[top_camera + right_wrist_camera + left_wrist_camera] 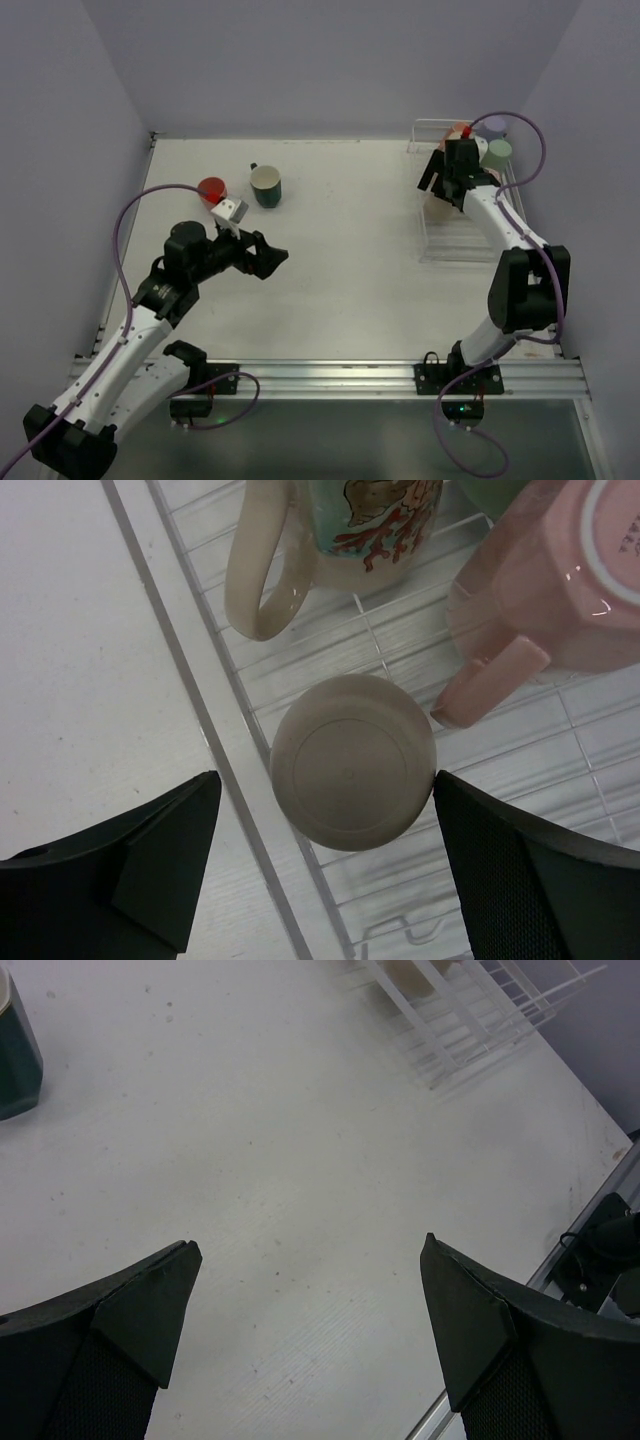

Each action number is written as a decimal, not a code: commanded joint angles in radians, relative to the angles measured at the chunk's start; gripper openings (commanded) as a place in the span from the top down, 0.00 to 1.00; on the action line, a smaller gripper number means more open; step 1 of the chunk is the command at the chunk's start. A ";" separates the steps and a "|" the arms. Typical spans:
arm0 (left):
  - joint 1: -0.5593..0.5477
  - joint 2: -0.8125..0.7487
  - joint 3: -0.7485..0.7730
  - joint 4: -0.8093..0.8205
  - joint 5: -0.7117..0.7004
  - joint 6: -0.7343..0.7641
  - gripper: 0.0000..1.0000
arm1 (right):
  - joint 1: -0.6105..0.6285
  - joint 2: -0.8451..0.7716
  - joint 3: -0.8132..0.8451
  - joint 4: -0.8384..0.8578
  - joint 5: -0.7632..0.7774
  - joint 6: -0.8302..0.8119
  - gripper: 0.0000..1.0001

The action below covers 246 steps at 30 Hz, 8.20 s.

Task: Unload the cups from the dish rack

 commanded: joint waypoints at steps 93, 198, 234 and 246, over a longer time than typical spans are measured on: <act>-0.310 0.594 0.296 0.820 0.144 -0.527 0.05 | -0.169 -0.762 -0.537 0.668 -0.997 0.630 0.63; -0.147 1.510 1.438 -0.577 -0.517 0.180 0.92 | -0.052 -0.905 -0.662 0.277 -0.811 0.253 0.01; -0.137 0.877 1.174 -0.226 -0.472 0.093 0.00 | -0.049 -0.922 -0.421 0.091 -0.576 0.170 0.10; -0.164 0.160 0.375 -0.011 -0.085 0.020 0.00 | -0.110 -0.715 -0.251 0.019 -0.082 0.091 0.39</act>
